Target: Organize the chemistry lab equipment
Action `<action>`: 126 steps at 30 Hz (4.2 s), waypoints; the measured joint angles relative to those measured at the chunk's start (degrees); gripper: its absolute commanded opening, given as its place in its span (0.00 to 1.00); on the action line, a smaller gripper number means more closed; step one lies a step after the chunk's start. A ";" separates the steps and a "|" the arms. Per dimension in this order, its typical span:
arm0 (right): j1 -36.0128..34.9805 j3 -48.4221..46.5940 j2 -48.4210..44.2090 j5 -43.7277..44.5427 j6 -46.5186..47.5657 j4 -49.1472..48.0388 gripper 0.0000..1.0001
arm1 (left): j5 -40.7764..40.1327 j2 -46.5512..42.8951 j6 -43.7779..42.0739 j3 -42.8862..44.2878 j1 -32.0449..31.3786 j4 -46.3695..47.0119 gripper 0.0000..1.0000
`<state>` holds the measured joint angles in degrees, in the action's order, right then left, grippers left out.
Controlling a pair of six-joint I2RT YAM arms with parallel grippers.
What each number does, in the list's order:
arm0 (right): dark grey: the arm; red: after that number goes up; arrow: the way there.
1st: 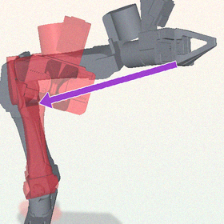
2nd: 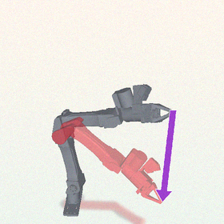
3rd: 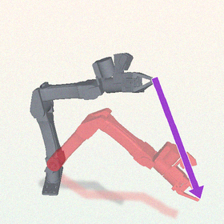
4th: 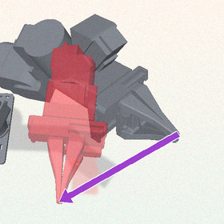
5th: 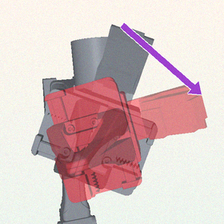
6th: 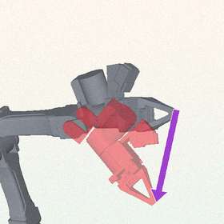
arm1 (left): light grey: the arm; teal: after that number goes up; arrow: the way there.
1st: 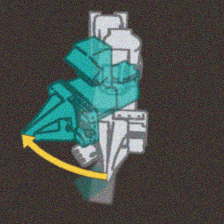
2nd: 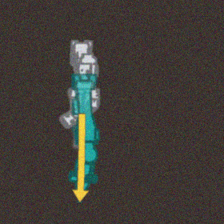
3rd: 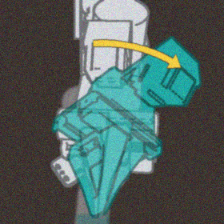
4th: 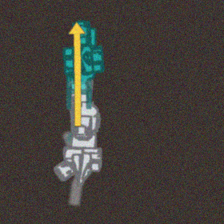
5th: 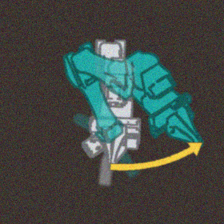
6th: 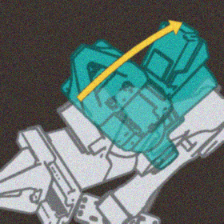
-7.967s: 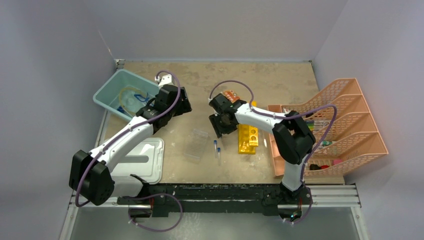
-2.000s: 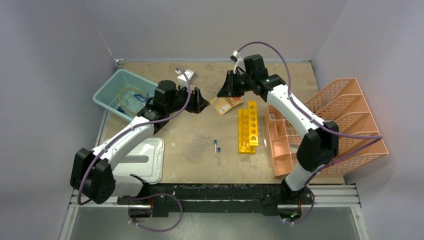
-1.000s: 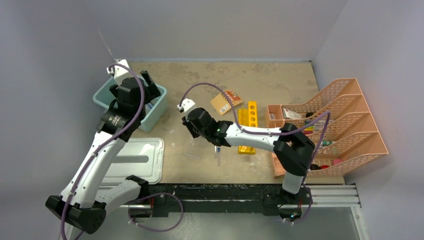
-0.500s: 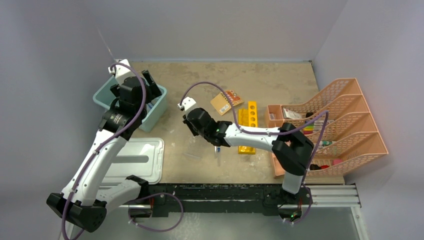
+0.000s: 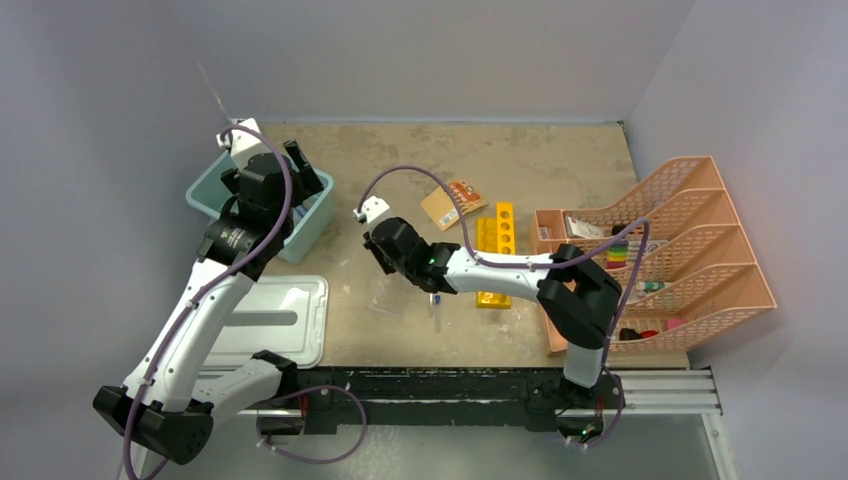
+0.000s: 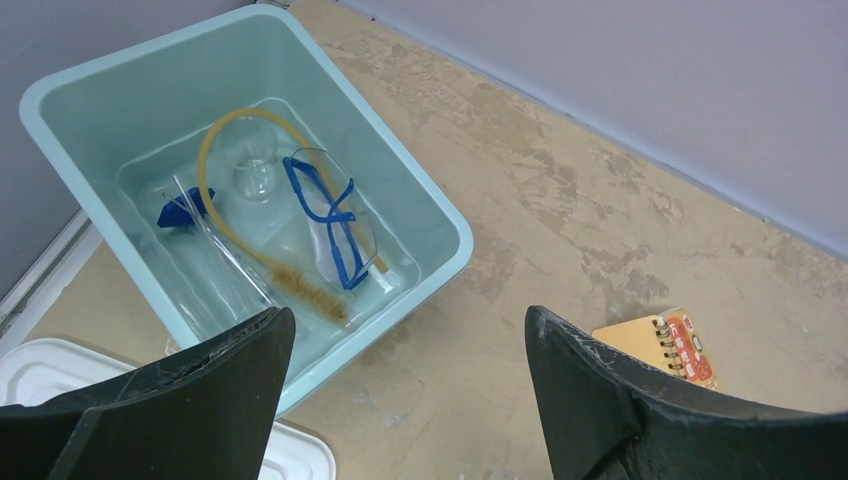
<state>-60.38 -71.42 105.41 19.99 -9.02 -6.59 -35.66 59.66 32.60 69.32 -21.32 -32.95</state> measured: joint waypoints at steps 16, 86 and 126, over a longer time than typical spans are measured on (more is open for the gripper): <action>0.00 0.31 -1.36 0.02 -0.42 3.08 0.05 | 0.09 0.00 0.87 -0.11 0.00 0.00 0.84; 1.62 11.58 -17.70 -2.56 -8.15 0.48 0.61 | 3.15 1.14 2.80 -1.40 0.00 -0.28 0.83; 8.70 -2.21 4.15 -7.56 -32.96 35.23 0.25 | 28.39 -7.76 4.31 -20.55 0.00 9.60 0.75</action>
<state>-51.68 -73.63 109.56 12.43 -41.98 28.64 -7.27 51.90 36.91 48.77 -21.32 -23.35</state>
